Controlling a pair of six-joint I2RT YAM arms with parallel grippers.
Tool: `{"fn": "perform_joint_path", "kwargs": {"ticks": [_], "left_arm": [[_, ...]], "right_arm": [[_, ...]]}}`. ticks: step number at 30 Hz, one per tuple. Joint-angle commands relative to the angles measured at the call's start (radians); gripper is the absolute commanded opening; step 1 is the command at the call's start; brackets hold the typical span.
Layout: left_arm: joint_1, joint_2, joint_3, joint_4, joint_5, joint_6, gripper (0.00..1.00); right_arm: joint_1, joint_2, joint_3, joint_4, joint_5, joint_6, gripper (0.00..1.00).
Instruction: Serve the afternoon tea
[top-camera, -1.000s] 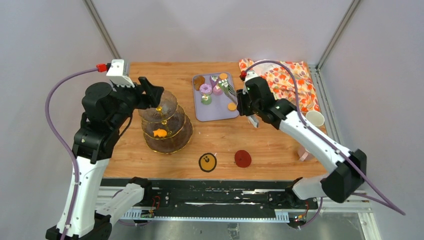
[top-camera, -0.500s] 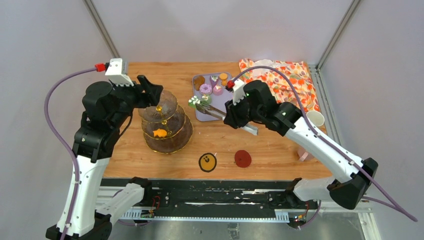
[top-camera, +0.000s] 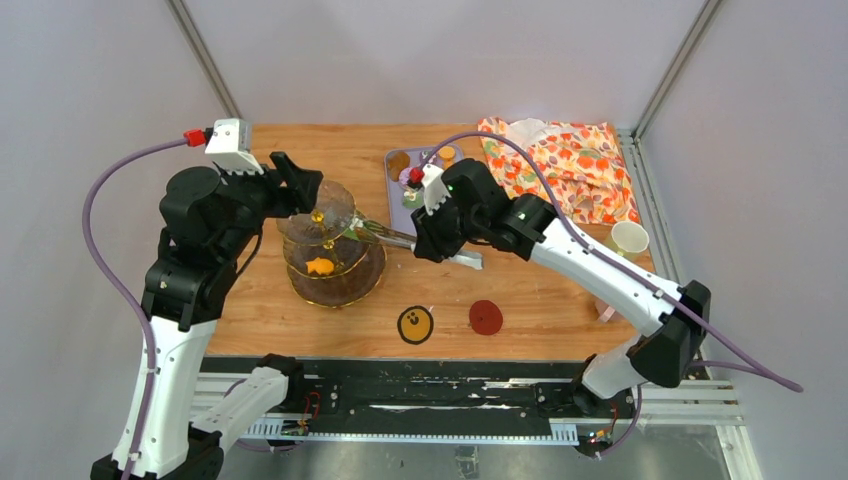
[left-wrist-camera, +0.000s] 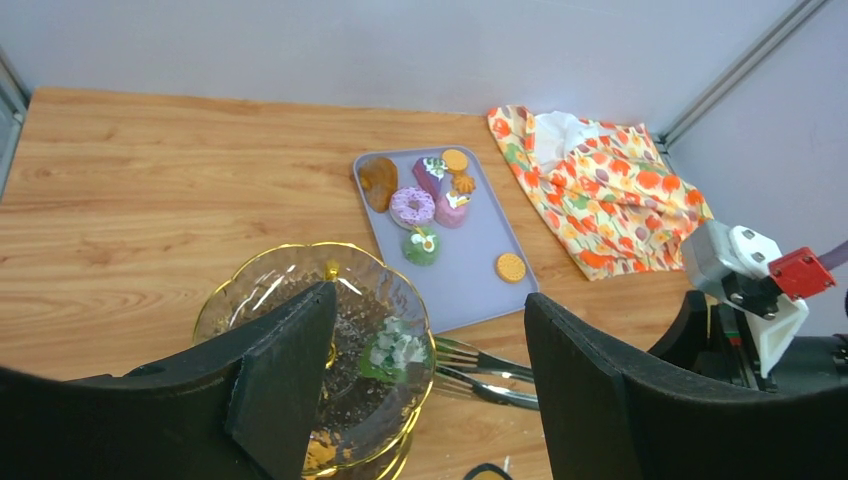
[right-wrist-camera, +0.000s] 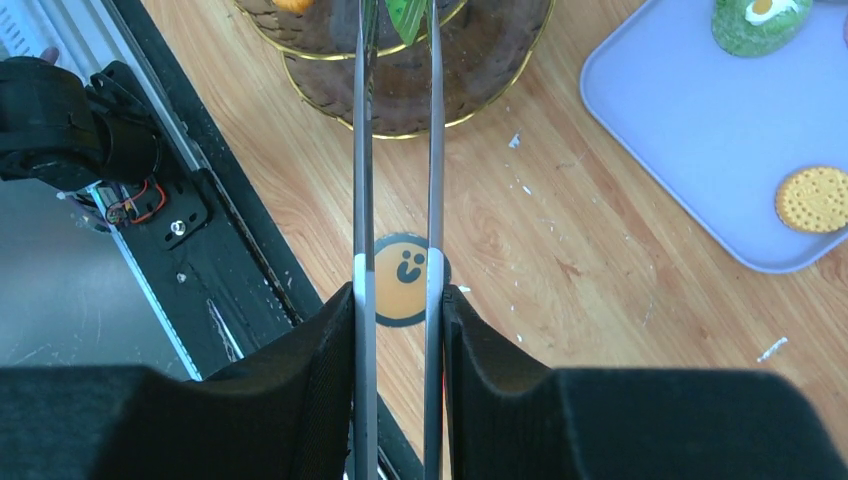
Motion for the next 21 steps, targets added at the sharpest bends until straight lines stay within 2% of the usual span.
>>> {"fn": "perform_joint_path", "kwargs": {"ticks": [1, 12, 16, 19, 21], "left_arm": [[-0.006, -0.014, 0.017, 0.012, -0.018, 0.012, 0.74], [-0.005, -0.014, 0.017, 0.008, -0.026, 0.022, 0.74], [-0.006, -0.011, 0.012, 0.009, -0.025, 0.022, 0.74], [-0.005, -0.009, 0.008, 0.011, -0.024, 0.022, 0.74], [-0.006, -0.008, 0.007, 0.014, -0.023, 0.021, 0.74]], "right_arm": [[0.015, 0.053, 0.075, 0.042, -0.031, 0.001, 0.01], [0.018, 0.185, 0.16, 0.042, -0.068, 0.036, 0.02], [0.02, 0.188, 0.156, 0.063, -0.083, 0.05, 0.29], [0.02, 0.171, 0.145, 0.074, -0.073, 0.053, 0.4], [0.02, 0.157, 0.138, 0.077, -0.063, 0.05, 0.42]]}}
